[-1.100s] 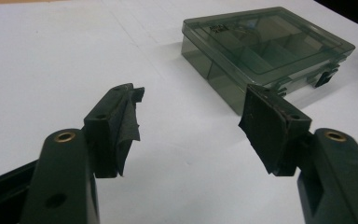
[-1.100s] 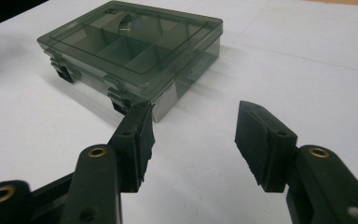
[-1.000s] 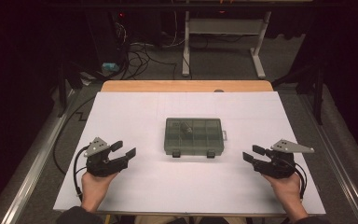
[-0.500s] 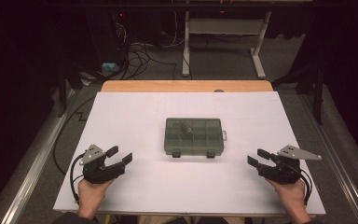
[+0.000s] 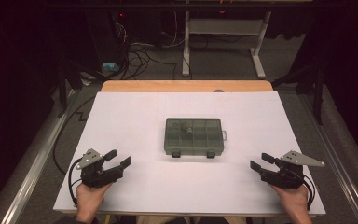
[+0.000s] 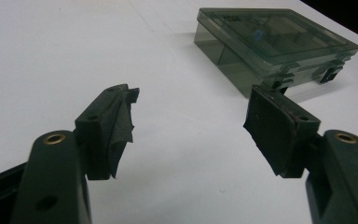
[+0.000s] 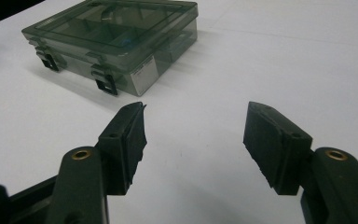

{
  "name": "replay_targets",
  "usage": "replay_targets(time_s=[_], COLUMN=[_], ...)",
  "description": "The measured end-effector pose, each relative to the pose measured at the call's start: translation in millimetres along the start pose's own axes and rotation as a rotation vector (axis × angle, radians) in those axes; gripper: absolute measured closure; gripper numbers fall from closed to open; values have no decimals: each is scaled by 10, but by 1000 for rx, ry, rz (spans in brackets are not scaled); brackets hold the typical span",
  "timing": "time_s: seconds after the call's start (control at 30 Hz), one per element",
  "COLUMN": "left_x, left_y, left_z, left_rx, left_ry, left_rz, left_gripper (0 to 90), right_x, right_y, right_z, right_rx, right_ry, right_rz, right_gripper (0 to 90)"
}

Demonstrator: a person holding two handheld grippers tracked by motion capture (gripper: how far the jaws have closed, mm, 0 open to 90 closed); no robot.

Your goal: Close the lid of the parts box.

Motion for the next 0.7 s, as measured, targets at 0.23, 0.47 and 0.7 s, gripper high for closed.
replay_targets(time_s=[0.23,0.47,0.7], left_x=[17,10,40], left_y=[2,8,17], left_z=[-34,-69,-105], left_rx=[13,15,17], left_ry=[7,10,34], left_rz=[-1,15,11], left_gripper=[316,311,307], right_x=[-39,-85,-93], right_y=[62,105,133], right_z=[-75,-145,-180], right_rx=[-18,-13,-18], right_ry=[-12,-24,-24], right_rz=[-20,-32,-41], right_gripper=[372,371,369])
Point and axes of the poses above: each handheld gripper's, and its own axes: y roughly backward along the jaws, z roughly out of its top, x roughly to its left, the point moved 1 cm from there along -y, roughly forward along the jaws, and after that the axes turned 2 degrees about x, right-handed, at the moved point
